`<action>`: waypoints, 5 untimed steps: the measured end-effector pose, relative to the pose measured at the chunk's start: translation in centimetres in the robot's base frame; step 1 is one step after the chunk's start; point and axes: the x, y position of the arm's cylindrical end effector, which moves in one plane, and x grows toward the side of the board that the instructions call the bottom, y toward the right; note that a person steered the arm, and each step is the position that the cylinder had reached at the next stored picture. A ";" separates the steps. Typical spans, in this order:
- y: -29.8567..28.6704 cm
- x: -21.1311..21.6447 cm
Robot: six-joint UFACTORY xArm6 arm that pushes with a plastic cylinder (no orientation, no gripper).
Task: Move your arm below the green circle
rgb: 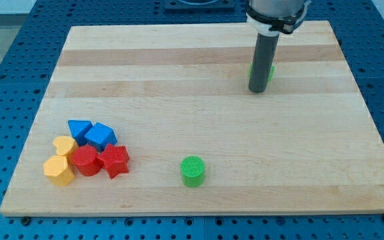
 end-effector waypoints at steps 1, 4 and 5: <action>-0.5 1.4; -4.8 11.4; -5.8 13.8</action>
